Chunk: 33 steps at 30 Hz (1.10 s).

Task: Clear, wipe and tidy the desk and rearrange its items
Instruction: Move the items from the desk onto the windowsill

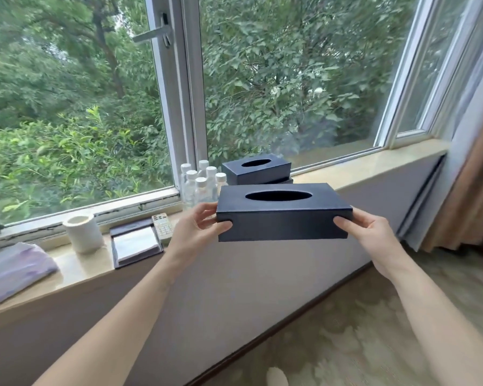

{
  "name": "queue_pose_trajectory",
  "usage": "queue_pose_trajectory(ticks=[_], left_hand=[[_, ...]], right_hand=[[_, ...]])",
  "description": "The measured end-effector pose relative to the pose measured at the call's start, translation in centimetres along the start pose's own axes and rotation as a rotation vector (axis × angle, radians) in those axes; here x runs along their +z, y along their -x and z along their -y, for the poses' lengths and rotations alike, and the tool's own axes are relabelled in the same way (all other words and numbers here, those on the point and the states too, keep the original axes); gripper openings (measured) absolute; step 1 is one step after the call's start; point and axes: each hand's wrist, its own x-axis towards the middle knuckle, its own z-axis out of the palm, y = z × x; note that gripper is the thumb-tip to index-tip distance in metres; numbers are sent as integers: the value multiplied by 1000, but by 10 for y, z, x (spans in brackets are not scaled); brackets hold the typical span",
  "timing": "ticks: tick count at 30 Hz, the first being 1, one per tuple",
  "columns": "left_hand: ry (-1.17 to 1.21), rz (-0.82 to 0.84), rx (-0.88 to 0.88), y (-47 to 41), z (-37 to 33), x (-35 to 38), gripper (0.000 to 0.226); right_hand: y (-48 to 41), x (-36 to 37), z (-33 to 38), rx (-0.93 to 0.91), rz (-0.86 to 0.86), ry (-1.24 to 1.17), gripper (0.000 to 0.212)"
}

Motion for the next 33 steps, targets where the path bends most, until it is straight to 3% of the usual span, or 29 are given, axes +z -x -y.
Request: queue_pose_trajectory(ticks=[9,17,24,33], left_hand=[[-15,-57,20,-76,17,36,31],[-74,-315,38,-159,38,94,35],[-166,-424,-33,-224,49,130,36],[-233,-580,-136,-266,69,158,36]], right_hand=[[-96,-13,-22,-18,48,-56,31],[-262,-26,-57,-101,257,-94,27],[-376,-25,-84,-70,442,-146,33],[-447,12,-122,-16,548,-192,49]])
